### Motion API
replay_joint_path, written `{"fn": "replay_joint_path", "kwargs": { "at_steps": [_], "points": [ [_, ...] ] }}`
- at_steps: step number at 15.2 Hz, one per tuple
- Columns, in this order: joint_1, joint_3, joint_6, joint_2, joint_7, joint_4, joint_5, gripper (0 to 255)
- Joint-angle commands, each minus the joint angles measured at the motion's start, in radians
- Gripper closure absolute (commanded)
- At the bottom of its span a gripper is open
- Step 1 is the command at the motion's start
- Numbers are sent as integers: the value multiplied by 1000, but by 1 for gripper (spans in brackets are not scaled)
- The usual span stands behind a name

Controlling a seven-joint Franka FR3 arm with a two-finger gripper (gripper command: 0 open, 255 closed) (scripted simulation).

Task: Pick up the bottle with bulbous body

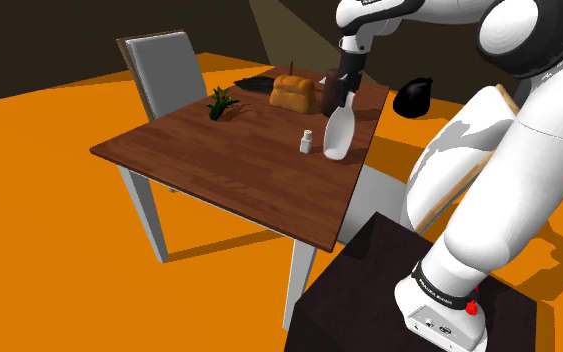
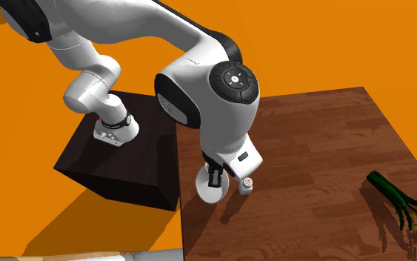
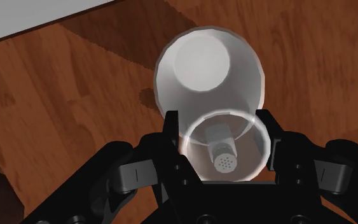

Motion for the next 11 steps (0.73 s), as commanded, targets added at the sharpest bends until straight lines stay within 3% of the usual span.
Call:
{"fn": "replay_joint_path", "kwargs": {
  "at_steps": [1,11],
  "points": [
    [0,0,-29,1,-1,30,1,255],
    [-2,-2,-140,7,-4,147,3,255]
  ]
}}
